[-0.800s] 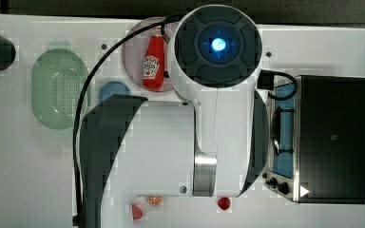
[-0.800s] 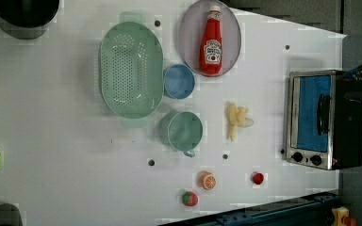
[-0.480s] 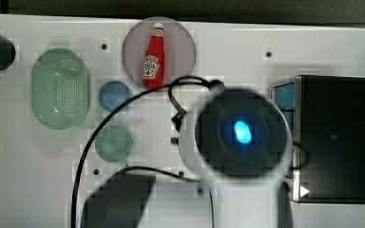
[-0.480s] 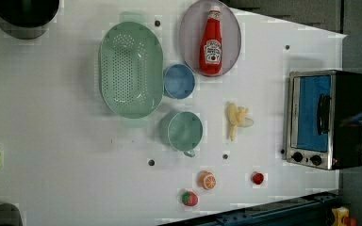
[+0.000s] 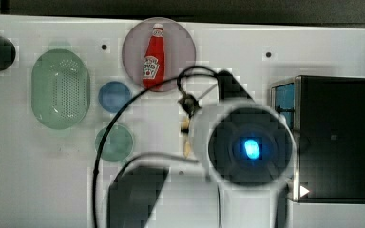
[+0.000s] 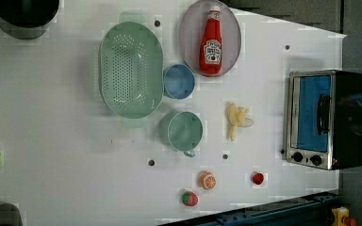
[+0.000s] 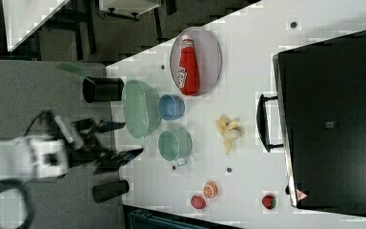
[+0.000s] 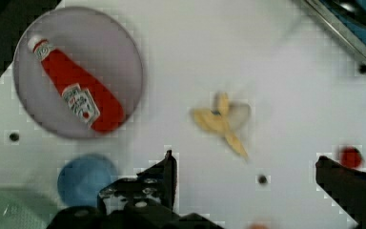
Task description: Pick Banana and place it in mug.
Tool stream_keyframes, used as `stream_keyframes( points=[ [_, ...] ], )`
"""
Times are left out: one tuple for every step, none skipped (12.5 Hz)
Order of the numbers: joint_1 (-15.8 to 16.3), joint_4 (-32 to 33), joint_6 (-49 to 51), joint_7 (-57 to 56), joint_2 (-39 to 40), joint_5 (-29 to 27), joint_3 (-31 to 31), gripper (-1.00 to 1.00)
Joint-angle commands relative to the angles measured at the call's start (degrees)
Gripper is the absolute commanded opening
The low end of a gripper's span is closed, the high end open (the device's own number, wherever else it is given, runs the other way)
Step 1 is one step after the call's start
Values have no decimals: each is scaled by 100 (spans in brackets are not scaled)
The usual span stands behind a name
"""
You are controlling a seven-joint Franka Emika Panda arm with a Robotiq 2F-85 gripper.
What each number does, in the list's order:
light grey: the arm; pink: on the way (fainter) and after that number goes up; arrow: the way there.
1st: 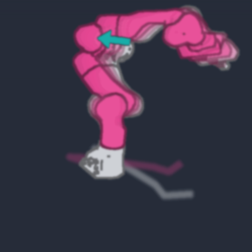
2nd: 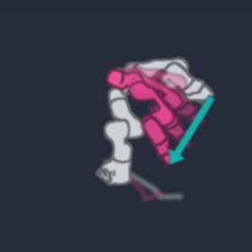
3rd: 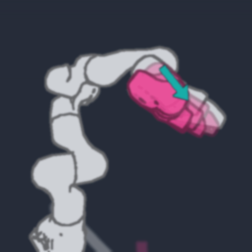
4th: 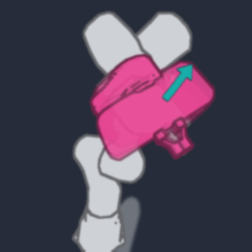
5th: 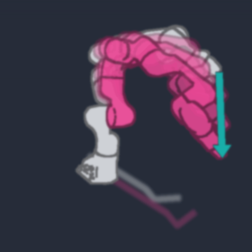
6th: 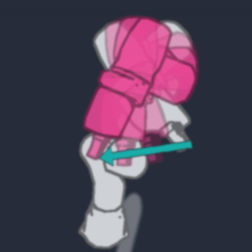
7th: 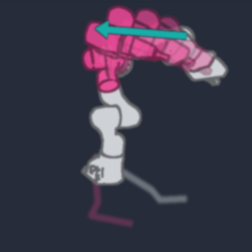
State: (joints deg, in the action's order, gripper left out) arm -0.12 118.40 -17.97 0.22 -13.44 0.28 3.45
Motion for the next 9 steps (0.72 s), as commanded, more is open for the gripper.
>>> stream_keyframes(
  points=[
    [-89,1049,-822,-978,881,-42,-131,100],
    [-89,1274,-1307,-1316,1077,-41,-144,100],
    [-89,1470,-1754,-1699,1287,-40,-146,100],
    [-92,1631,-2162,-2139,1516,-28,-144,100],
    [-92,1725,-2500,-2620,1757,12,-145,100],
    [-90,1765,-2799,-3108,2005,20,-145,100],
    [-91,1778,-3057,-3617,2252,20,-145,100],
    [-88,1777,-3336,-4030,2492,20,-148,100],
    [-89,1779,-3634,-4264,2722,20,-148,100]
  ],
)
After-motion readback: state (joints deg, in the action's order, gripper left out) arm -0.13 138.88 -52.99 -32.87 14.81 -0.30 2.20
